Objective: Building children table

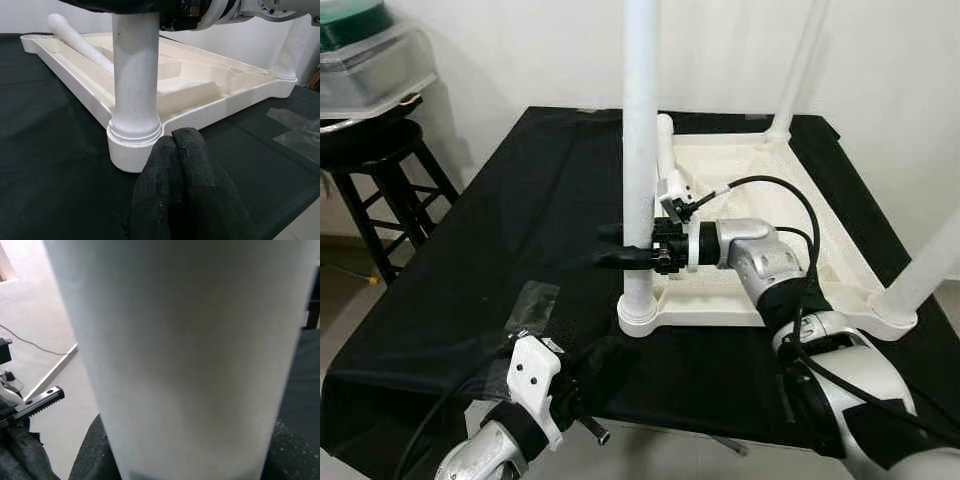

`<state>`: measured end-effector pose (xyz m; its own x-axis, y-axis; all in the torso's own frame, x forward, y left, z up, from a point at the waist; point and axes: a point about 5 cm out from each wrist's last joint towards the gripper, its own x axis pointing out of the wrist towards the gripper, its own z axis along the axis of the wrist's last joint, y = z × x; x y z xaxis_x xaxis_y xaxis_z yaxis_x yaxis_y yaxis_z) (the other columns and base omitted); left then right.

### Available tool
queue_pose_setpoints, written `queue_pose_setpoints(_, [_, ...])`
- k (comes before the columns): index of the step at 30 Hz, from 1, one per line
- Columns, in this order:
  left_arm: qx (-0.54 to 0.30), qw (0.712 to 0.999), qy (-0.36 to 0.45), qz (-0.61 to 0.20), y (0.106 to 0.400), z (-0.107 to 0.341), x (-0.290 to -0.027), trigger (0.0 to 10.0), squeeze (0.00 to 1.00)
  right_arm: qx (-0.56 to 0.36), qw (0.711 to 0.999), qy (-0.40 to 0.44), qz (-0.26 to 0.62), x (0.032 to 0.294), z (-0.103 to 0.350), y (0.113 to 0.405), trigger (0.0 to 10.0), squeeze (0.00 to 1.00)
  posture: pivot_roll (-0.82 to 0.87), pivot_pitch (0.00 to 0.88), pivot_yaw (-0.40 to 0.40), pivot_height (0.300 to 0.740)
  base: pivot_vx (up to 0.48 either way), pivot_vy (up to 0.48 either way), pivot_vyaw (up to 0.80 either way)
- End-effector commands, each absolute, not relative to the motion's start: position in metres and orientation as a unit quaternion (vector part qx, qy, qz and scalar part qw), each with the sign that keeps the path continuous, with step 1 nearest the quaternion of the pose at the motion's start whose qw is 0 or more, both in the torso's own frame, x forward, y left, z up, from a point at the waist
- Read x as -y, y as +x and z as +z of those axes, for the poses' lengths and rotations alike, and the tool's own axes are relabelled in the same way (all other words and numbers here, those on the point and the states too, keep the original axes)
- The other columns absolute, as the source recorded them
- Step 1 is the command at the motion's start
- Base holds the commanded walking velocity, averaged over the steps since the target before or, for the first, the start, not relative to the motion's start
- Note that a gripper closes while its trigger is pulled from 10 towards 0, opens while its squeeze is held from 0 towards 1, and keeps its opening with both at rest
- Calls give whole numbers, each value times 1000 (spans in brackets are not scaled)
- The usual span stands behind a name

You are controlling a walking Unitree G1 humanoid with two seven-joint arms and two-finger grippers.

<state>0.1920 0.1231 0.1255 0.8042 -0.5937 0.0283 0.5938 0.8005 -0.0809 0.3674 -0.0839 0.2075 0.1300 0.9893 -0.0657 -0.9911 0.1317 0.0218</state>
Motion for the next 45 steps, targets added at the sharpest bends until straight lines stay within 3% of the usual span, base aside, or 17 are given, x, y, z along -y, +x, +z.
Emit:
queue_pose_setpoints(1, [-9,950,-43,-310,190,121,-123,10000,0,-40,774,8,632,91,198,368,0,0,43,59,-5,740,0,0,0])
queue_pose_setpoints(2, [-9,950,-44,-310,190,121,-124,10000,0,-46,810,18,585,94,191,369,0,0,37,66,-11,740,0,0,0])
queue_pose_setpoints(3, [-9,949,-45,-310,189,122,-125,10000,0,-46,946,17,322,96,165,372,0,0,27,72,-13,740,0,0,0])
queue_pose_setpoints(15, [-12,947,-46,-319,190,122,-126,10000,0,-89,948,-4,305,69,131,336,0,0,20,76,-7,740,0,0,0])
queue_pose_setpoints(16, [-11,948,-45,-315,190,122,-127,10000,0,-84,946,-11,312,67,132,334,7294,0,19,77,-7,740,0,0,0])
queue_pose_setpoints(17, [-10,949,-44,-311,189,122,-127,10000,0,-84,947,-18,309,67,132,334,7294,0,30,81,-9,740,0,0,0])
queue_pose_setpoints(18, [-9,950,-44,-308,189,122,-128,10000,0,-86,950,-16,298,67,132,332,10000,0,30,81,-9,740,0,0,0])
queue_pose_setpoints(19, [-8,951,-44,-307,189,123,-128,10000,0,-90,951,2,296,68,134,330,10000,1000,28,77,-10,740,0,0,0])
queue_pose_setpoints(24, [-8,950,-44,-309,190,123,-128,10000,0,-67,937,37,342,64,155,328,10000,1000,26,73,-1,740,0,0,0])
queue_pose_setpoints(25, [-9,950,-44,-310,190,123,-128,10000,0,-58,924,39,376,64,163,330,10000,600,26,73,-1,740,0,0,0])
queue_pose_setpoints(26, [-9,950,-44,-310,190,123,-128,10000,0,-58,924,39,376,64,163,330,10000,600,26,73,-1,740,0,0,0])
queue_pose_setpoints(27, [-9,950,-44,-310,191,122,-128,10000,0,-52,906,41,418,64,171,333,10000,0,24,63,9,740,0,0,0])
queue_pose_setpoints(31, [-11,949,-44,-312,192,121,-128,10000,0,7,815,-35,578,61,198,334,10000,0,32,57,12,740,0,0,0])
queue_pose_setpoints(35, [-11,949,-44,-312,192,121,-128,10000,0,4,806,-26,592,61,200,334,10000,0,32,57,12,740,0,0,0])
queue_pose_setpoints(43, [-14,949,-41,-311,194,119,-128,10000,0,-3,686,-82,723,66,230,349,10000,0,49,41,17,740,0,0,0])
queue_pose_setpoints(44, [-14,949,-40,-311,194,119,-129,10000,0,-13,674,-83,734,64,231,351,4471,0,52,42,17,740,0,0,0])
queue_pose_setpoints(45, [-15,949,-40,-312,193,119,-129,10000,0,-19,666,-84,741,63,231,353,4471,0,52,42,17,740,0,0,0])
